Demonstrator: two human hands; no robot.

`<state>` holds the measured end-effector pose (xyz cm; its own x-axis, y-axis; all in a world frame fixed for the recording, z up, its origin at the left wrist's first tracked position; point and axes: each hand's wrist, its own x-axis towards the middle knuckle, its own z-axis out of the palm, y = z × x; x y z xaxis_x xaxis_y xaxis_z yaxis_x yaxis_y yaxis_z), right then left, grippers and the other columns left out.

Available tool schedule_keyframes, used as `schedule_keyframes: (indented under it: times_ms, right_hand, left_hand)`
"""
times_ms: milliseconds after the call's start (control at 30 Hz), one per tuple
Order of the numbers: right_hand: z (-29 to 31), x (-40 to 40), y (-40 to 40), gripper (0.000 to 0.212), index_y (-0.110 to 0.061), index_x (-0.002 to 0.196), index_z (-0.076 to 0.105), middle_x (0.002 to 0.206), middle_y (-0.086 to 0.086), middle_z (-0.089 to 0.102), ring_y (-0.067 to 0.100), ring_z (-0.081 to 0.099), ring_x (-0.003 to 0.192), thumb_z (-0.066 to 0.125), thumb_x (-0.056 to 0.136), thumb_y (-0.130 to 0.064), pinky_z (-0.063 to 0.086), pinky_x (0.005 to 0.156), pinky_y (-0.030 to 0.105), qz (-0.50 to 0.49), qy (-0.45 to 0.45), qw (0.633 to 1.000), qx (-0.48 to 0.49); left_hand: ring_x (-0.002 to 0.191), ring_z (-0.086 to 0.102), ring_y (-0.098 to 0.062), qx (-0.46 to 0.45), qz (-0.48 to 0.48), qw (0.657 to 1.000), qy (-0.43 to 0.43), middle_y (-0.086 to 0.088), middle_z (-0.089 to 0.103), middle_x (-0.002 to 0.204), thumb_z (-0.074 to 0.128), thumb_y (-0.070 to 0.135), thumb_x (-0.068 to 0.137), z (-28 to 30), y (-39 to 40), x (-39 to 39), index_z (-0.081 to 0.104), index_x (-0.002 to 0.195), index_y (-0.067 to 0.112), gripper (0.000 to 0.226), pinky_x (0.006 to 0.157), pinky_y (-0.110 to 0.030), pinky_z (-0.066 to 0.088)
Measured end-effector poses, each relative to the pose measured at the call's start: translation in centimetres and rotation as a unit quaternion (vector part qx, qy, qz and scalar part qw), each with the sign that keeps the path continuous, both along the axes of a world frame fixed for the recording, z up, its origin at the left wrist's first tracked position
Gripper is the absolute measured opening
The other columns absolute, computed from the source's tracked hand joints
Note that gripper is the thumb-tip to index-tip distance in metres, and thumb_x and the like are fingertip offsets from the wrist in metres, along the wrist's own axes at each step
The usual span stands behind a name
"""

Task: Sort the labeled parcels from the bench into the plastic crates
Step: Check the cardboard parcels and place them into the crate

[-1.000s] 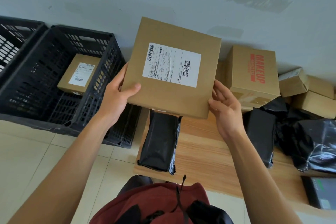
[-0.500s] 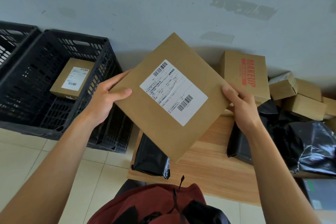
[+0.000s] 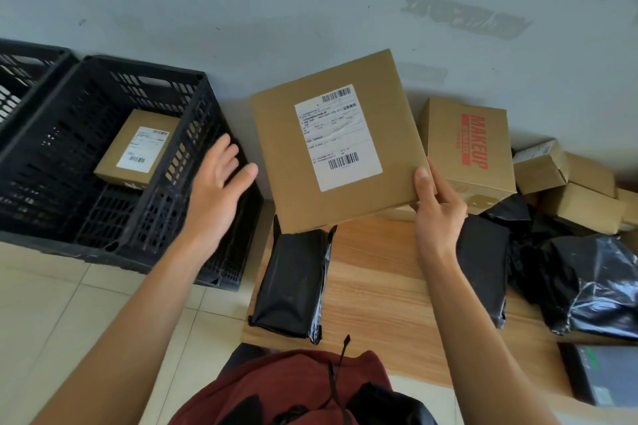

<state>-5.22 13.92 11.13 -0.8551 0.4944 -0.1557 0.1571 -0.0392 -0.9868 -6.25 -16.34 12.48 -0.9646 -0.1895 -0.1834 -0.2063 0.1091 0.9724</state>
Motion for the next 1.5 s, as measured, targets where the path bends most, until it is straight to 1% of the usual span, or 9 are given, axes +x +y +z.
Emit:
schedule_keyframes:
  times_ms: [233,567,767,1000,1067,1133,1233,1333,1500]
  right_hand:
    - [-1.1,1.2,-3.2,0.043,-0.024,0.146,0.060,0.135,-0.014,0.069,0.004,0.062,0.127,0.061,0.104,-0.035,0.053,0.109,0.042,-0.003,0.002,1.000,-0.021]
    - [-2.4,2.7,-4.4,0.026,-0.035,0.132,0.050,0.110,-0.030,0.064,-0.021,0.061,0.098,0.055,0.108,-0.026,0.045,0.077,0.002,0.103,-0.015,0.991,0.089]
    - [-3.1,2.4,-6.9,0.035,-0.014,0.143,0.054,0.112,-0.023,0.067,-0.015,0.063,0.097,0.053,0.109,-0.022,0.047,0.075,0.004,0.140,-0.007,0.985,0.103]
    - [-3.1,2.6,-11.9,0.042,-0.021,0.150,0.052,0.115,-0.028,0.069,0.000,0.067,0.109,0.052,0.109,-0.030,0.055,0.093,0.022,0.177,-0.004,0.979,0.104]
    - [-2.6,2.9,-13.7,0.049,-0.018,0.157,0.044,0.111,-0.036,0.063,-0.002,0.056,0.117,0.052,0.109,-0.023,0.053,0.087,0.010,0.188,0.007,0.977,0.100]
    - [-2.2,3.1,-15.8,0.051,-0.014,0.158,0.039,0.112,-0.036,0.060,-0.011,0.039,0.120,0.052,0.109,-0.018,0.048,0.099,0.018,0.199,0.014,0.975,0.099]
    - [-2.1,3.5,-19.3,0.052,-0.017,0.158,0.041,0.137,-0.024,0.057,-0.021,0.050,0.123,0.055,0.108,-0.023,0.043,0.111,0.020,0.211,0.005,0.972,0.107]
    - [-2.2,4.4,-23.5,0.048,-0.029,0.154,0.044,0.128,-0.030,0.060,-0.020,0.058,0.114,0.056,0.108,-0.022,0.049,0.098,0.010,0.233,0.002,0.966,0.111]
    - [-1.9,5.8,-30.8,0.045,-0.027,0.153,0.050,0.130,-0.021,0.068,-0.006,0.062,0.120,0.055,0.108,-0.025,0.051,0.103,0.022,0.243,0.012,0.962,0.121]
  left_hand:
    - [0.140,0.048,-0.005,-0.006,-0.040,0.999,-0.008,0.019,0.052,0.151,0.076,0.013,0.093,-2.1,3.8,2.1,0.025,0.162,0.036,0.089,0.117,-0.044,0.044]
    - [0.129,0.060,-0.006,-0.046,0.026,0.998,0.041,0.010,0.063,0.140,0.068,-0.005,0.093,-1.0,1.4,3.0,0.037,0.158,0.024,0.078,0.106,-0.029,0.053]
    - [0.130,0.057,-0.004,-0.058,0.064,0.996,0.021,0.010,0.058,0.145,0.070,0.003,0.094,-1.0,-1.2,5.0,0.034,0.160,0.030,0.079,0.108,-0.032,0.052]
    - [0.132,0.057,-0.008,-0.053,0.104,0.993,0.005,0.009,0.059,0.144,0.070,0.004,0.095,-1.4,-5.9,7.0,0.035,0.159,0.034,0.079,0.112,-0.043,0.050]
    - [0.133,0.057,-0.010,-0.043,0.112,0.993,0.003,0.009,0.059,0.146,0.069,0.003,0.095,-1.5,-7.6,7.5,0.036,0.159,0.034,0.079,0.113,-0.046,0.049]
    - [0.132,0.057,-0.009,-0.036,0.120,0.992,0.002,0.009,0.059,0.146,0.069,0.003,0.095,-1.5,-9.5,8.1,0.036,0.159,0.034,0.078,0.113,-0.045,0.049]
    - [0.129,0.058,-0.003,-0.030,0.137,0.990,-0.001,0.012,0.059,0.145,0.068,0.003,0.096,-1.4,-13.0,9.1,0.034,0.160,0.032,0.079,0.113,-0.038,0.050]
    - [0.130,0.057,-0.002,-0.024,0.152,0.988,-0.008,0.013,0.057,0.148,0.067,0.001,0.096,-1.5,-17.5,10.6,0.033,0.161,0.031,0.079,0.113,-0.036,0.049]
    - [0.130,0.057,-0.002,-0.032,0.154,0.988,-0.005,0.015,0.058,0.146,0.068,0.001,0.095,-1.4,-25.0,12.5,0.035,0.161,0.030,0.079,0.113,-0.036,0.049]
